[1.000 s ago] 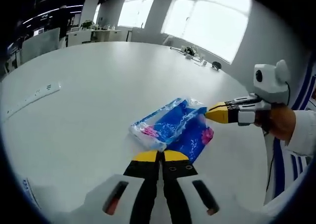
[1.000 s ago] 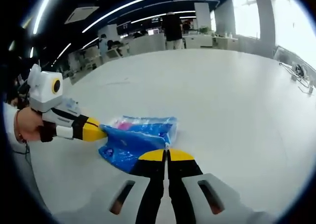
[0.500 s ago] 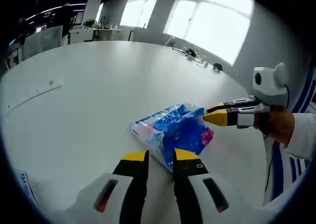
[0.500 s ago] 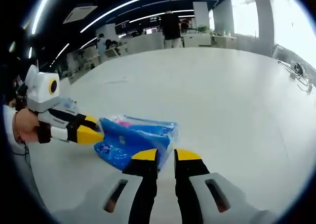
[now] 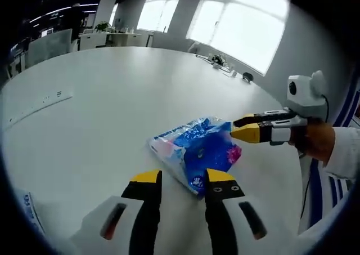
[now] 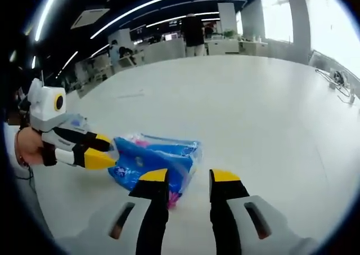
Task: Arrange the tabletop items into an orderly group along one side of the table until the central work area is clear of visible clutter.
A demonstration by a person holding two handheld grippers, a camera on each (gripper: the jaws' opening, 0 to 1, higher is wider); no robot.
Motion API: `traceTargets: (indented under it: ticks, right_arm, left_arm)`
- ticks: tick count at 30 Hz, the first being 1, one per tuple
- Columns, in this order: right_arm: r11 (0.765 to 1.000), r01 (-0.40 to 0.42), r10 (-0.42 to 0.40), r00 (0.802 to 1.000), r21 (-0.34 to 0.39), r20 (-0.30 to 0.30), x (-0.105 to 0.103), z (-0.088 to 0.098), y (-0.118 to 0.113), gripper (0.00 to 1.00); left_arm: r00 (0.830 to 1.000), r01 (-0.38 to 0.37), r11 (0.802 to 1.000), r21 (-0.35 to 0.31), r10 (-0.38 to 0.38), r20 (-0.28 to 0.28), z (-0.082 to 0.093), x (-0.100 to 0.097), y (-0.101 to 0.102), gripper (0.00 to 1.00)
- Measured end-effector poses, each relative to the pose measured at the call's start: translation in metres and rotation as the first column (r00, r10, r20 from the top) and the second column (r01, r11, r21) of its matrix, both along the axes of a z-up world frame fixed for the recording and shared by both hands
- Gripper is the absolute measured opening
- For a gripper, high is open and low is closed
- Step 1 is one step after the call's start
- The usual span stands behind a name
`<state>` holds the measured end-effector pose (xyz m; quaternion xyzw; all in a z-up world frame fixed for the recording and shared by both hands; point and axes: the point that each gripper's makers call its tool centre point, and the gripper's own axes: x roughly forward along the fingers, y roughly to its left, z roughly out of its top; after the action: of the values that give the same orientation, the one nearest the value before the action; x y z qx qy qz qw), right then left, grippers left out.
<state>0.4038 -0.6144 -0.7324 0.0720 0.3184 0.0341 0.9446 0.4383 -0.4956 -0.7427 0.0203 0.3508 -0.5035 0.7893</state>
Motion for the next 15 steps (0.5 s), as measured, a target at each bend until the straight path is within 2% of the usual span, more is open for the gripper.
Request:
traceTargets:
  ticks: [10, 15]
  right_arm:
    - [1.0, 0.003, -0.003, 1.0, 0.005, 0.013, 0.001, 0.008, 0.0, 0.31]
    - [1.0, 0.009, -0.009, 0.999, 0.01, 0.032, 0.002, 0.016, 0.001, 0.37]
  left_arm:
    - [1.0, 0.001, 1.0, -0.02, -0.001, 0.008, 0.01, 0.001, 0.002, 0.38]
    - [1.0, 0.008, 0.999, -0.031, -0.008, 0.016, 0.018, 0.001, 0.003, 0.43]
